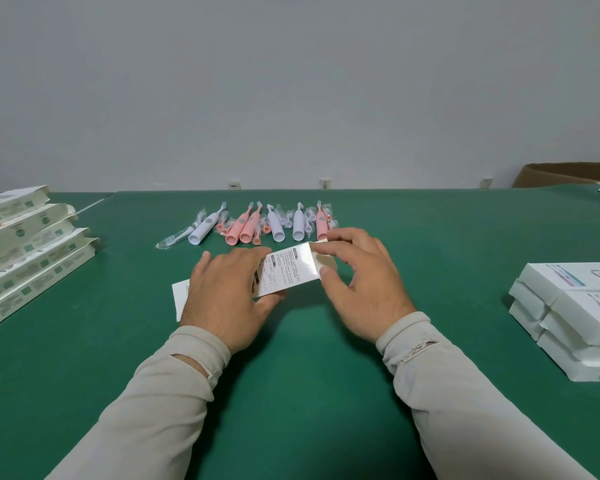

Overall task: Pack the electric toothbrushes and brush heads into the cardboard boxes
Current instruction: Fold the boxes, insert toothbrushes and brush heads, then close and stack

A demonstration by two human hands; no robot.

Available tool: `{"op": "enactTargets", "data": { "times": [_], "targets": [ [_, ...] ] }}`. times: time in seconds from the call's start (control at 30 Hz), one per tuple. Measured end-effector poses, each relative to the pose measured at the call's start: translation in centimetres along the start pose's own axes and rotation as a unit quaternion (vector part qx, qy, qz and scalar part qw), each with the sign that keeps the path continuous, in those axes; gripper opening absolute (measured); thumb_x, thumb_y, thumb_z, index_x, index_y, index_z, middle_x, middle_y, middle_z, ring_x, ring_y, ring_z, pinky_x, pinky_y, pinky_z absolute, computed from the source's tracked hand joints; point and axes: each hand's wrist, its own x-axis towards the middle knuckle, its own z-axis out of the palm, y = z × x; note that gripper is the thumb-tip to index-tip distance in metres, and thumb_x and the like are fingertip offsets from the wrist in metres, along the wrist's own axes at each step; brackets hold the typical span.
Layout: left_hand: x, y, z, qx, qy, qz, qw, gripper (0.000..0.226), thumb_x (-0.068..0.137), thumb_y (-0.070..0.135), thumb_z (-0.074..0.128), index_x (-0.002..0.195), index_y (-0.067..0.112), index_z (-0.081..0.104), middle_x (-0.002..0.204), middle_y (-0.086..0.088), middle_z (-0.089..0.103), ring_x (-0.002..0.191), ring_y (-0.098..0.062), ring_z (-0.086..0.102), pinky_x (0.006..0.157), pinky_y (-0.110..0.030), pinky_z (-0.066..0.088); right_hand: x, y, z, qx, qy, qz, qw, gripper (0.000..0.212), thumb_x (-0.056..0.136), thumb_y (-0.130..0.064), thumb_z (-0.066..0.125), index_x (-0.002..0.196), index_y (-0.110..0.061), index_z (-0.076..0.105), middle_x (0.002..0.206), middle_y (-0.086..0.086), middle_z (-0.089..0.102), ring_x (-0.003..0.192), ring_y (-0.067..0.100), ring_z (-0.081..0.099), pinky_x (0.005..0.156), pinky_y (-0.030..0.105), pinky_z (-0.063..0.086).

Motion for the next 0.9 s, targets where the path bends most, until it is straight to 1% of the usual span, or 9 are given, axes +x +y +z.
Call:
{"op": "enactTargets", "data": {
  "times": [0.13,0.2,0.33,0.43,0.5,0.57,0.67,0.77,0.9],
  "targets": [
    [0.0,0.0,0.0,-0.007,-0.001,0.001,1.000,0.057,0.081,0.053,0.068,0.133,0.037,0.051,0.119,0.011,0.060,0.110,-0.019,0.052,0.113,-0.049,0.028,0.3,-0.2,-0.9,-0.040,-0.003,-0.025,0.999,0.039,0.092,-0.017,0.062,0.131,-0.023,0.065,0.108,-0.014,0.050,0.108,0.008,0.039,0.099,0.026,0.036],
    [-0.1,0.0,-0.1,-0.008,-0.004,0.004,1.000,0.057,0.081,0.054,0.069,0.133,0.036,0.051,0.119,0.011,0.060,0.109,-0.019,0.052,0.111,-0.049,0.030,0.3,-0.2,-1.0,-0.032,-0.036,-0.014,0.999,0.043,0.093,-0.016,0.060,0.136,-0.023,0.061,0.104,-0.013,0.047,0.106,0.009,0.041,0.100,0.029,0.041],
    [0.0,-0.2,0.1,-0.001,-0.015,0.010,1.000,0.059,0.081,0.055,0.069,0.133,0.036,0.050,0.121,0.011,0.060,0.111,-0.019,0.051,0.111,-0.049,0.030,0.3,0.3,-1.2,-0.041,-0.126,0.020,0.991,0.057,0.094,-0.020,0.056,0.147,-0.037,0.044,0.114,-0.016,0.040,0.107,0.005,0.038,0.104,0.037,0.045],
    [0.0,-0.2,0.1,-0.004,-0.014,0.010,1.000,0.060,0.080,0.056,0.069,0.133,0.036,0.050,0.120,0.011,0.060,0.110,-0.020,0.052,0.110,-0.049,0.031,0.2,0.8,-1.3,-0.043,-0.141,0.026,0.989,0.062,0.094,-0.024,0.057,0.149,-0.043,0.038,0.118,-0.017,0.040,0.108,0.007,0.040,0.104,0.037,0.044],
    [0.0,-0.2,0.1,-0.011,-0.011,0.012,1.000,0.058,0.080,0.055,0.069,0.131,0.036,0.050,0.118,0.011,0.060,0.108,-0.020,0.052,0.109,-0.049,0.033,0.1,0.8,-1.2,-0.030,-0.126,0.025,0.991,0.061,0.093,-0.026,0.060,0.149,-0.042,0.040,0.121,-0.019,0.040,0.111,0.007,0.042,0.107,0.038,0.043],
    [0.0,-0.2,0.1,-0.015,-0.008,0.012,1.000,0.057,0.080,0.055,0.070,0.130,0.037,0.050,0.117,0.012,0.060,0.106,-0.019,0.052,0.109,-0.050,0.033,0.2,0.7,-1.3,-0.043,-0.079,0.006,0.996,0.059,0.090,-0.026,0.064,0.146,-0.035,0.047,0.119,-0.018,0.038,0.112,0.008,0.040,0.106,0.038,0.042],
    [0.0,-0.1,0.1,-0.015,-0.006,0.012,1.000,0.056,0.080,0.055,0.071,0.129,0.038,0.051,0.117,0.012,0.060,0.106,-0.018,0.053,0.109,-0.049,0.034,0.6,0.3,-1.4,-0.078,-0.028,-0.037,0.996,0.046,0.089,-0.024,0.066,0.134,-0.027,0.060,0.109,-0.014,0.041,0.100,0.005,0.039,0.093,0.030,0.043],
    [0.0,-0.2,0.1,-0.014,-0.009,0.012,1.000,0.056,0.079,0.055,0.071,0.129,0.038,0.051,0.118,0.013,0.061,0.107,-0.018,0.053,0.109,-0.049,0.034,0.5,0.0,-1.2,-0.068,-0.050,-0.031,0.996,0.032,0.092,-0.022,0.064,0.124,-0.028,0.067,0.103,-0.015,0.047,0.093,0.005,0.044,0.087,0.025,0.039],
    [-0.1,-0.1,0.1,-0.016,-0.009,0.013,1.000,0.056,0.079,0.055,0.071,0.129,0.037,0.052,0.117,0.012,0.061,0.105,-0.018,0.053,0.108,-0.049,0.035,0.3,0.4,-1.4,-0.059,-0.077,-0.001,0.995,0.040,0.093,-0.026,0.060,0.133,-0.032,0.058,0.111,-0.016,0.047,0.097,0.007,0.049,0.092,0.027,0.043]
  ]
}}
